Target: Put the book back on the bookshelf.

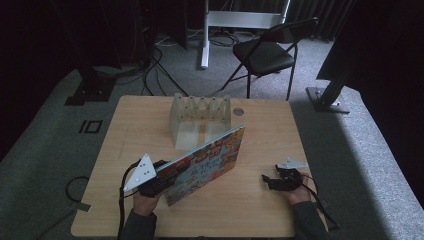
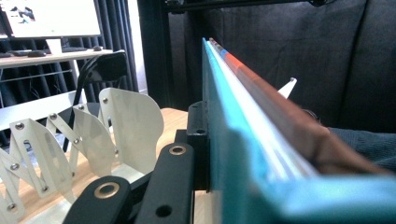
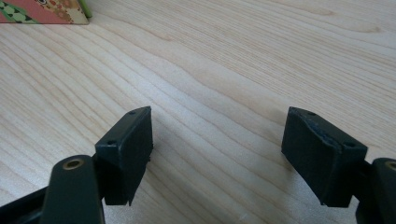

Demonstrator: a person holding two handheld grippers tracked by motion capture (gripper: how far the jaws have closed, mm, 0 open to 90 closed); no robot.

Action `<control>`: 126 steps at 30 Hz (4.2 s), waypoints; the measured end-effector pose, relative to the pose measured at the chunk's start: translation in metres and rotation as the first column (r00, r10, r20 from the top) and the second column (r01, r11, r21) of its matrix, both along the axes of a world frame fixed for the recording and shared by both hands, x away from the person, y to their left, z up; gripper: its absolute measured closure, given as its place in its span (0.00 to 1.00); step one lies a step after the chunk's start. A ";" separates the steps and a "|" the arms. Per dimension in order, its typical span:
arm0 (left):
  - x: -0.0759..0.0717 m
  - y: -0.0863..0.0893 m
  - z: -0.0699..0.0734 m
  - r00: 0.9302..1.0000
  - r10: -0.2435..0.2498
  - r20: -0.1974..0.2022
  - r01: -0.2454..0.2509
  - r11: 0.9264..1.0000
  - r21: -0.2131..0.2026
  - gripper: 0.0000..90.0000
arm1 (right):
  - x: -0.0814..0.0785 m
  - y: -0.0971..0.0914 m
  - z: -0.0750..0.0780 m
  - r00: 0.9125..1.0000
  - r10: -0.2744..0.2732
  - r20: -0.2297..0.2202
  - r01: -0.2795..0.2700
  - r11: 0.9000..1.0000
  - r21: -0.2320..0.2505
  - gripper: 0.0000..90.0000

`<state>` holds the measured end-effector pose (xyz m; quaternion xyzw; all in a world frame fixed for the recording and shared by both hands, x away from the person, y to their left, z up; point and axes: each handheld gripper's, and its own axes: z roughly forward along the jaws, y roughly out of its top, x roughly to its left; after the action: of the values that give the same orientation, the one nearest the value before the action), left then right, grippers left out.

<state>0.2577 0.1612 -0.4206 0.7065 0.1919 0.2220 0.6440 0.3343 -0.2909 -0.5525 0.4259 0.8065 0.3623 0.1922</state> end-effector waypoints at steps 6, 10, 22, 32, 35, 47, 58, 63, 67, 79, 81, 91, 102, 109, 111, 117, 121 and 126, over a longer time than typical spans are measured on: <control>-0.002 0.003 0.000 1.000 0.015 0.000 -0.015 1.000 -0.004 0.89 | 0.000 0.000 0.000 1.000 0.001 0.000 -0.001 1.000 0.000 0.27; -0.003 0.005 0.000 1.000 0.025 0.001 -0.025 1.000 -0.003 0.89 | 0.000 0.000 0.000 1.000 0.000 0.000 0.000 1.000 0.000 0.27; -0.005 0.011 0.000 0.999 0.049 -0.002 -0.049 0.999 -0.008 0.89 | 0.000 0.000 0.000 1.000 0.002 0.000 -0.002 1.000 -0.001 0.27; -0.006 0.016 -0.001 0.998 0.066 -0.003 -0.066 0.998 -0.011 0.89 | 0.000 0.000 0.000 1.000 0.002 0.000 -0.002 1.000 -0.001 0.27; -0.006 0.017 -0.001 0.997 0.071 -0.005 -0.071 0.997 -0.013 0.89 | 0.000 0.000 0.000 1.000 0.002 0.000 -0.002 1.000 -0.001 0.27; -0.006 0.020 -0.001 0.996 0.085 -0.005 -0.085 0.996 -0.016 0.89 | 0.000 0.000 0.000 1.000 0.003 0.000 -0.003 1.000 -0.001 0.27; -0.007 0.024 -0.001 0.994 0.107 -0.005 -0.107 0.994 -0.020 0.89 | 0.000 0.000 0.000 1.000 0.003 0.000 -0.003 1.000 -0.001 0.27; -0.007 0.025 -0.001 0.993 0.115 -0.007 -0.115 0.993 -0.024 0.89 | 0.000 0.000 0.000 1.000 0.003 0.000 -0.003 1.000 -0.001 0.27; -0.008 0.026 -0.001 0.993 0.120 -0.007 -0.120 0.992 -0.025 0.89 | 0.000 0.000 0.000 1.000 0.003 0.000 -0.003 1.000 -0.001 0.27; -0.009 0.029 -0.002 0.989 0.146 -0.008 -0.147 0.989 -0.027 0.89 | 0.000 0.000 0.000 1.000 0.003 0.000 -0.003 1.000 -0.001 0.27; -0.009 0.029 -0.002 0.988 0.151 -0.009 -0.151 0.988 -0.029 0.89 | 0.000 0.000 0.000 1.000 0.002 0.000 -0.002 1.000 -0.001 0.27; -0.011 0.030 -0.002 0.985 0.170 -0.010 -0.170 0.985 -0.033 0.89 | 0.000 0.000 0.000 1.000 0.002 -0.001 -0.002 1.000 0.000 0.27; -0.011 0.032 -0.002 0.980 0.197 -0.014 -0.197 0.980 -0.038 0.89 | 0.000 0.000 0.000 1.000 0.002 -0.001 -0.002 1.000 0.000 0.27; -0.013 0.033 -0.002 0.977 0.213 -0.009 -0.213 0.976 -0.038 0.89 | 0.000 0.000 0.000 1.000 0.002 -0.001 -0.002 1.000 0.000 0.27; -0.013 0.033 -0.002 0.976 0.217 -0.009 -0.217 0.975 -0.039 0.89 | 0.000 0.000 0.000 1.000 0.002 -0.001 -0.002 1.000 0.000 0.27; -0.015 0.033 -0.003 0.973 0.231 -0.009 -0.231 0.972 -0.040 0.89 | 0.000 0.000 0.000 1.000 0.002 -0.001 -0.002 1.000 0.000 0.27; -0.016 0.034 -0.003 0.970 0.241 -0.008 -0.241 0.970 -0.040 0.89 | 0.000 0.000 0.000 1.000 0.002 -0.001 -0.002 1.000 0.000 0.27; -0.017 0.034 -0.003 0.967 0.255 -0.006 -0.255 0.966 -0.041 0.89 | 0.000 0.000 0.000 1.000 0.002 -0.001 -0.002 1.000 0.000 0.27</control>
<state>0.2403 0.1956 -0.4235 0.6626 0.2861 0.2988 0.6244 0.3344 -0.2909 -0.5525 0.4252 0.8071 0.3622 0.1915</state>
